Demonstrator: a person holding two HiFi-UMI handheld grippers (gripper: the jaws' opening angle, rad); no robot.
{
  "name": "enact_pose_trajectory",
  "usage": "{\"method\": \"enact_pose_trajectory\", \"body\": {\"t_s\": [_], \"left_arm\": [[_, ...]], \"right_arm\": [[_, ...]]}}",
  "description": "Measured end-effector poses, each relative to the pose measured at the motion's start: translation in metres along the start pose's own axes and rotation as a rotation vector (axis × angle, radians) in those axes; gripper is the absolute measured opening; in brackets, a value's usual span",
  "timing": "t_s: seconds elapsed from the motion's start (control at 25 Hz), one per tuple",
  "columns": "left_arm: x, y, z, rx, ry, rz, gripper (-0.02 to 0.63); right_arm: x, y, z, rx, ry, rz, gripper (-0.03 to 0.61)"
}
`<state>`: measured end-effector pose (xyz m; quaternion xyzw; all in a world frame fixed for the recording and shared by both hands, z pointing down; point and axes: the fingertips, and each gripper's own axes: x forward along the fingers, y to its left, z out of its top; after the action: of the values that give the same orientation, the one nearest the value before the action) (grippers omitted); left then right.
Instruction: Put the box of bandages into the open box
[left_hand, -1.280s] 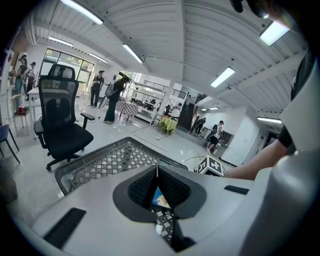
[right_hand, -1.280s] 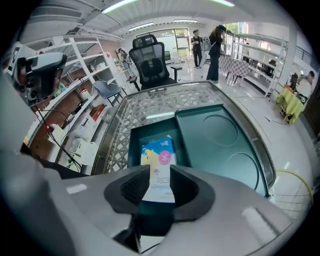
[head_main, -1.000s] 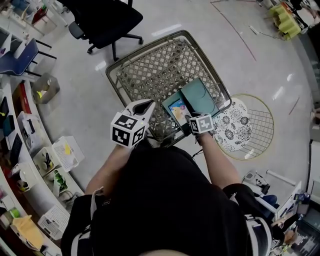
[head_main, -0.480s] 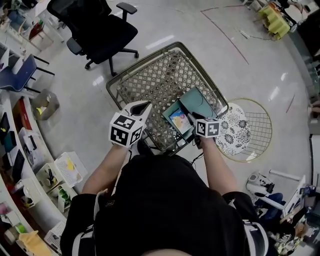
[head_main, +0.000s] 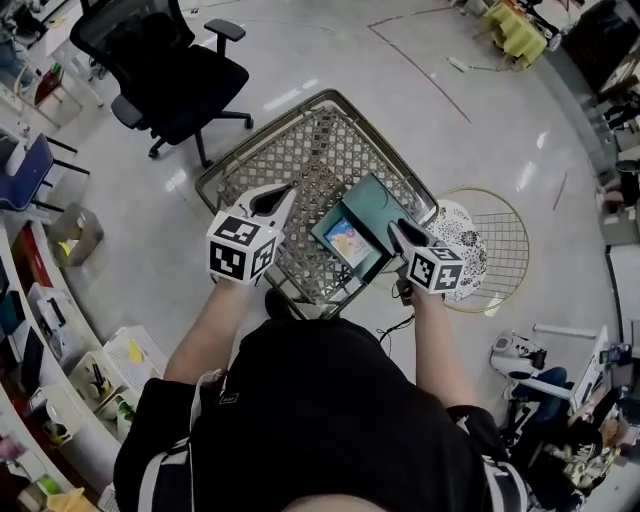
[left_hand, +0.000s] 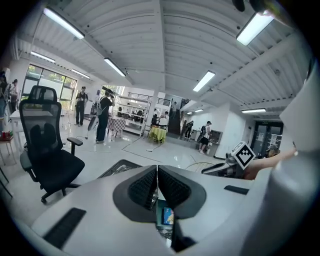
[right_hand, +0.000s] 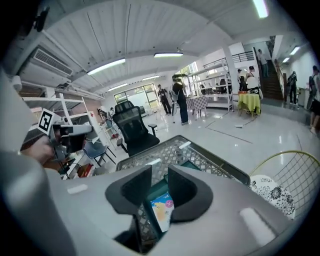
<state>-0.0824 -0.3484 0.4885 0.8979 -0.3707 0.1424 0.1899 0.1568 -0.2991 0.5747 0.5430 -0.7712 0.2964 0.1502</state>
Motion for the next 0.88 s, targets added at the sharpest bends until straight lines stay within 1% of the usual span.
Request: {"method": "enact_pose_trajectory", "body": {"t_s": [0.2,0.32,0.4,0.48,0.6,0.76,0.88], "left_arm": [[-0.010,-0.022,0.008,-0.008,-0.019,0.045,0.014],[-0.012,-0.045,0.008,0.013,-0.013,0.047,0.014],[-0.012,-0.054,0.007,0.020,-0.008,0.068,0.014],[-0.012,-0.062,0.008,0.017,-0.014,0.090,0.014],[-0.012,-0.078,0.014,0.036,-0.018,0.109,0.014],[-0.014,-0.097,0.046,0.092,-0.042,0.102,0.014],[-0.015,-0.093,0.070,0.113,-0.036,0.100,0.014]], "right_arm": [[-0.036,-0.002,0.029,-0.001,-0.136,0.029,0.079],[-0.054,-0.004,0.038,-0.006,-0.190,0.053,0.069],[-0.062,-0.009,0.043,-0.006,-0.210,0.064,0.064],[-0.068,-0.016,0.055,-0.031,-0.230,0.076,0.064],[-0.079,-0.023,0.086,-0.076,-0.296,0.098,0.063],[-0.097,-0.024,0.131,-0.067,-0.426,0.117,0.031],[-0.108,-0.012,0.152,-0.072,-0.495,0.134,0.011]]}}
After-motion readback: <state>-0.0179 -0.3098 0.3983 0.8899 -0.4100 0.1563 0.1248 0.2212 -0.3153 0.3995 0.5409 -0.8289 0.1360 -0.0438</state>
